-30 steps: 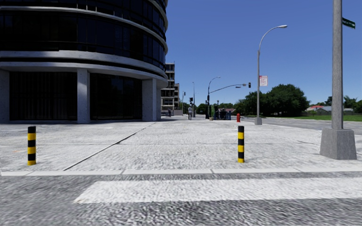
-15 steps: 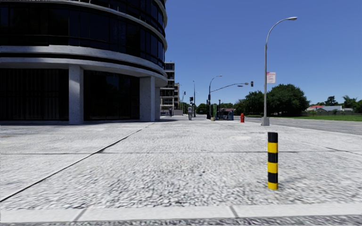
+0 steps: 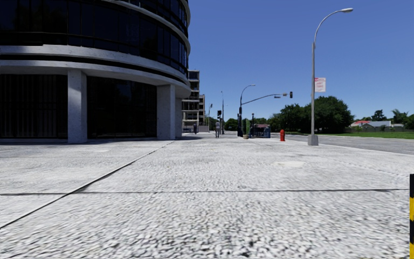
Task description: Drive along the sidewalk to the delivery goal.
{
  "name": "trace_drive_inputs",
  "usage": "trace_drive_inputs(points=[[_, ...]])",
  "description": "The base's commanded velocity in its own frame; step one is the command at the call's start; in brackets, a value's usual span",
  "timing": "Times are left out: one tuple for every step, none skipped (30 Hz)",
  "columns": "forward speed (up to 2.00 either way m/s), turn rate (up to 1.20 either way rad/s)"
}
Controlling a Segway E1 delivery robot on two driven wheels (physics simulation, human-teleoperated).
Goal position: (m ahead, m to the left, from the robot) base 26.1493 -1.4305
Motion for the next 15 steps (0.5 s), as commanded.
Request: trace_drive_inputs(points=[[1.41,0.00],[1.36,0.00],[1.36,0.00],[1.32,0.00],[1.29,0.00],[1.29,0.00],[1.28,0.00],[1.27,0.00],[1.27,0.00],[1.27,0.00],[1.27,0.00],[1.27,0.00],[1.27,0.00],[1.27,0.00],[1.27,0.00]])
